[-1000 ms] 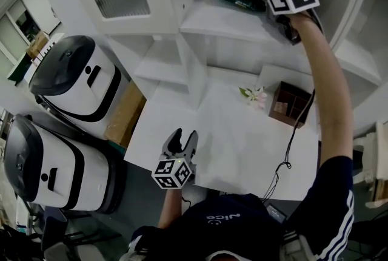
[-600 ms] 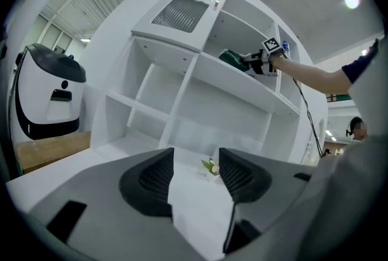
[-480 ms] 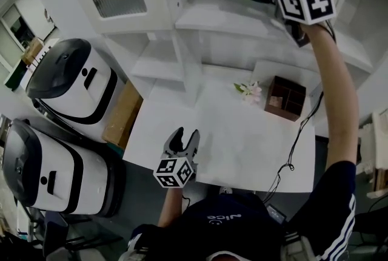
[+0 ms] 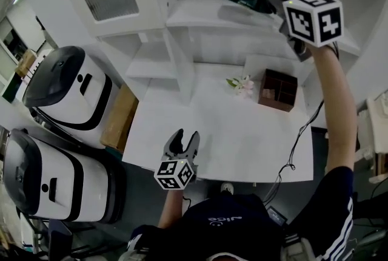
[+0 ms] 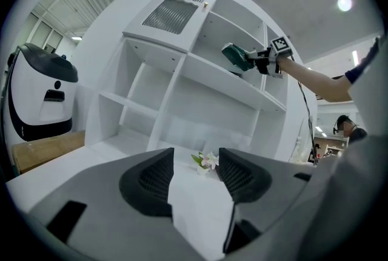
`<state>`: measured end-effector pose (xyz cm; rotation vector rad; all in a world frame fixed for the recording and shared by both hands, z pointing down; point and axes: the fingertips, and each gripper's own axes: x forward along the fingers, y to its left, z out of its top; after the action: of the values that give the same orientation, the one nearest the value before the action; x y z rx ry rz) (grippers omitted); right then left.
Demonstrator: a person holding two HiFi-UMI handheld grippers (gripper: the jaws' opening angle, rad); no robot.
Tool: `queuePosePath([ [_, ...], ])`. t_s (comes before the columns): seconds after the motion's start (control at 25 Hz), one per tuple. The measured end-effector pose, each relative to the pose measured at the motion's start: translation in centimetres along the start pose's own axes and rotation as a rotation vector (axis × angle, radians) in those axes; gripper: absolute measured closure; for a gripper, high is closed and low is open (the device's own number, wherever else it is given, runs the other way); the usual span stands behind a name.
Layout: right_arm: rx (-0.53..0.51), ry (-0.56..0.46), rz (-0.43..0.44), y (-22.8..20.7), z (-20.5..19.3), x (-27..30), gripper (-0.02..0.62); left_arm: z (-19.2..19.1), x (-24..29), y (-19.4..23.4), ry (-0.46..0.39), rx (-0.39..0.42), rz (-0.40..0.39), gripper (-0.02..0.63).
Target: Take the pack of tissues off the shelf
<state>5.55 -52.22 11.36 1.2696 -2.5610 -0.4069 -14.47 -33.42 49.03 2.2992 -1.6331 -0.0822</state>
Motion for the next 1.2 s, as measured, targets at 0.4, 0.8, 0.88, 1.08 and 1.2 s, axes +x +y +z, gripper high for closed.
queuePosePath([
  [0.4, 0.018, -0.043, -0.045, 3.1, -2.2, -6.8, 0.574, 0.0, -1.1, -2.9, 0.006, 0.061, -0.082, 0.373],
  [0.8, 0.045, -0.046, -0.096, 5.5, -5.4, -11.8, 0.574, -0.6, -1.3, -5.5, 0.014, 0.094, -0.144, 0.373],
  [0.88, 0.049, -0.046, -0.104, 6.0, -6.1, -12.6, 0.574, -0.7, -1.3, -5.8, 0.014, 0.097, -0.152, 0.373],
  [1.08, 0.085, -0.039, -0.097, 7.7, -8.5, -13.9, 0.574, -0.5, -1.3, -6.6, 0.007, 0.112, -0.162, 0.373],
  [1.2, 0.11, -0.034, -0.105, 8.6, -10.2, -14.7, 0.574, -0.6, -1.1, -7.0, 0.008, 0.121, -0.165, 0.373],
])
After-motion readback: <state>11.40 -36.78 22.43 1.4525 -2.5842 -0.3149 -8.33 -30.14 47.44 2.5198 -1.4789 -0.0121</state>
